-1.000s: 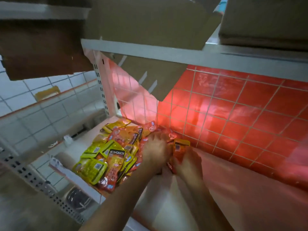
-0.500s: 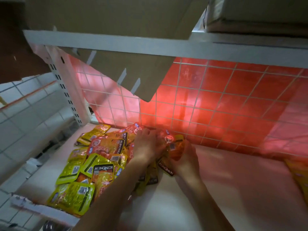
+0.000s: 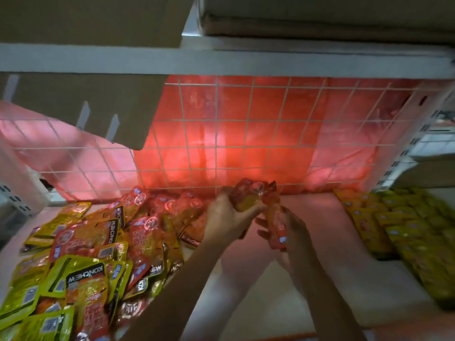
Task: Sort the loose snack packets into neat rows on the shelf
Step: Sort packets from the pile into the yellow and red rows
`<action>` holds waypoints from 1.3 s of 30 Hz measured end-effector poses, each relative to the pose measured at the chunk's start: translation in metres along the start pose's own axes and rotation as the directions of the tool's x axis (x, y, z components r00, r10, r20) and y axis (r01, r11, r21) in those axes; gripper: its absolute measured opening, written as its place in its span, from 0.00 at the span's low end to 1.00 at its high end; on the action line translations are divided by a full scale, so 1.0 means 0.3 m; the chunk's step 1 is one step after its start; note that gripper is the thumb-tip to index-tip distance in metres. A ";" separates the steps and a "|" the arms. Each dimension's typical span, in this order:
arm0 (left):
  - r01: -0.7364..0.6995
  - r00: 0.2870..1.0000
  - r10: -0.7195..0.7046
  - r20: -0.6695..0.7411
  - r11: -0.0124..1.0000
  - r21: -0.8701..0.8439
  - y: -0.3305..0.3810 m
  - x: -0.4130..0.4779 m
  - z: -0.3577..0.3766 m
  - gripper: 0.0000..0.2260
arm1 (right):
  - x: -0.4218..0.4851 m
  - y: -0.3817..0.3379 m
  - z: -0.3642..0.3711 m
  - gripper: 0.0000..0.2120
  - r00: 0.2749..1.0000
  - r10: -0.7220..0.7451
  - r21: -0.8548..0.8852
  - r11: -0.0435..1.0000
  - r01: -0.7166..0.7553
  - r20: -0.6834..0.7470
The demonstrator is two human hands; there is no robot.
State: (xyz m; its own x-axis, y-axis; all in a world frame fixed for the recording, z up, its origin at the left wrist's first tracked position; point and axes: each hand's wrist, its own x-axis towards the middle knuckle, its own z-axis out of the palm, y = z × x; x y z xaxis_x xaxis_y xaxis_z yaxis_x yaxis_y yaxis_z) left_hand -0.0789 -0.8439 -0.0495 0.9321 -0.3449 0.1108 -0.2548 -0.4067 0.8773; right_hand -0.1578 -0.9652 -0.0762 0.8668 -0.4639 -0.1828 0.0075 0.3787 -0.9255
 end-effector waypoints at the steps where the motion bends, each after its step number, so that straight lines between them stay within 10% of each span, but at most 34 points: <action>1: 0.034 0.999 -0.033 0.030 0.997 -0.063 0.016 -0.010 0.033 0.22 | -0.021 -0.007 -0.032 0.41 0.999 0.048 0.108 0.993 -0.048 0.002; 15: 0.145 0.982 -0.092 0.163 0.924 -0.354 0.284 -0.226 0.501 0.18 | -0.232 -0.258 -0.600 0.17 0.980 -0.107 -0.009 0.994 0.107 -0.169; 31: 0.050 0.944 0.079 0.321 0.926 -0.373 0.779 -0.556 1.291 0.06 | -0.583 -0.568 -1.567 0.02 0.775 -0.318 -0.255 0.944 0.207 -0.546; 39: 0.074 0.893 0.070 0.445 0.952 -0.298 0.990 -0.553 1.665 0.13 | -0.591 -0.652 -1.876 0.06 0.638 -0.295 -0.076 0.935 0.347 -0.711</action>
State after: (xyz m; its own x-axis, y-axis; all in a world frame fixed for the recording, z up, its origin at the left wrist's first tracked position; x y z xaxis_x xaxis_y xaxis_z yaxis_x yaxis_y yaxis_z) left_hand -0.4380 -1.3301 -0.0405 0.6995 -0.7131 -0.0478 -0.0966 -0.1605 0.9823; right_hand -0.5937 -1.4078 -0.0494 0.1964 -0.9773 -0.0796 0.2697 0.1319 -0.9539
